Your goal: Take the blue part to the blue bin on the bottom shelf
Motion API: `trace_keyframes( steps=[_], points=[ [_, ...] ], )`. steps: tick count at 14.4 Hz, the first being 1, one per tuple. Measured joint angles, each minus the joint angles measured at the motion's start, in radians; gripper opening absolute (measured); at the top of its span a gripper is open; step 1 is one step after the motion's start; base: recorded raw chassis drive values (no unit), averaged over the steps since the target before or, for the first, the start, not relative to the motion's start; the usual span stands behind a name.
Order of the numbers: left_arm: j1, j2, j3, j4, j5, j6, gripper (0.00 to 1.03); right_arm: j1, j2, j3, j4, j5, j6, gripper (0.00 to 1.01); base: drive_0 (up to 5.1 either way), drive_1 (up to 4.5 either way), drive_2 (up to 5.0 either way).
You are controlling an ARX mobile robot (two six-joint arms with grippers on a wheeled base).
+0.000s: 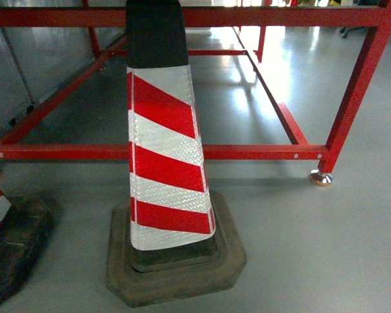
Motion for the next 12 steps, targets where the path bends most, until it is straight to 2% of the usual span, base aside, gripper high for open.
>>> trace_keyframes(
  steps=[12],
  points=[
    [0.000,0.000,0.000,0.000,0.000,0.000,0.98,0.000,0.000,0.000,0.000,0.000,0.000,0.98,0.0,0.00,0.0]
  ],
)
